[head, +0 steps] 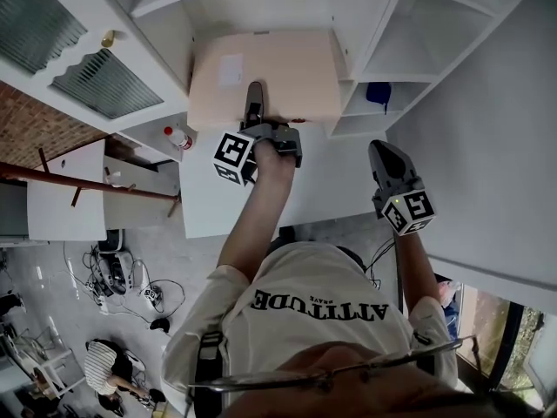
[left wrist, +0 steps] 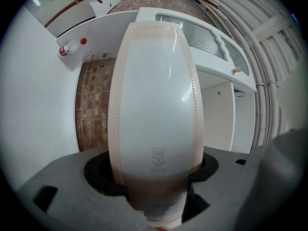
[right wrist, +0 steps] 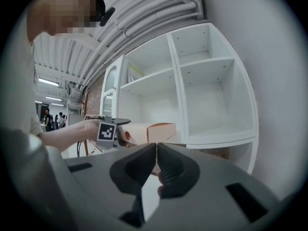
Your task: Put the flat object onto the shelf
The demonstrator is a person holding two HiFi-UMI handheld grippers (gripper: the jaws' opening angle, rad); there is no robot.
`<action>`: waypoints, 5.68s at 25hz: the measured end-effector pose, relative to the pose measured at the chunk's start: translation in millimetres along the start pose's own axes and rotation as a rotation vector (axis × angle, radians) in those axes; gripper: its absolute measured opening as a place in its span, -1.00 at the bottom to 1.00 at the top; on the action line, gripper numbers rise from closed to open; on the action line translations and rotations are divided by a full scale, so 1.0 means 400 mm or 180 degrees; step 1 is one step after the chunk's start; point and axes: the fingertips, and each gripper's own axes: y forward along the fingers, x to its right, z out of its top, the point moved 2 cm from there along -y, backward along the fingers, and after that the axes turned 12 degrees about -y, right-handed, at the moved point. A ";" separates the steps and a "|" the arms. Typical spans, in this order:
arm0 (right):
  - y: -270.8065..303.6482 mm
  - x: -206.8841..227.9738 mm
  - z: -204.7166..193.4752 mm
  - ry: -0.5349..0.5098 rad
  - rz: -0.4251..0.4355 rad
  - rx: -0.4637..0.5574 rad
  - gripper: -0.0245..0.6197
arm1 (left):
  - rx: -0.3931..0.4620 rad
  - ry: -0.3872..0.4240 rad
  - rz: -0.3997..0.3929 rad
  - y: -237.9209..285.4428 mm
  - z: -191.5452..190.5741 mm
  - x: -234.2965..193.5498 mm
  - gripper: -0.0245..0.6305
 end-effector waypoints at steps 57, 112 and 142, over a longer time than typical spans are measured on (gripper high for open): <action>0.526 -0.267 0.082 -0.0060 0.1368 -0.0038 -0.73 | -0.2675 0.1453 -0.0481 -0.171 0.122 0.031 0.49; -0.191 -0.027 -0.070 0.0196 0.0482 0.0036 -0.84 | -0.1357 0.3293 0.0038 -0.629 0.076 -0.031 -0.85; -0.322 -0.144 -0.069 -0.0185 0.0419 0.0091 -0.83 | -0.0863 0.3834 0.0332 -0.932 0.096 0.017 -0.85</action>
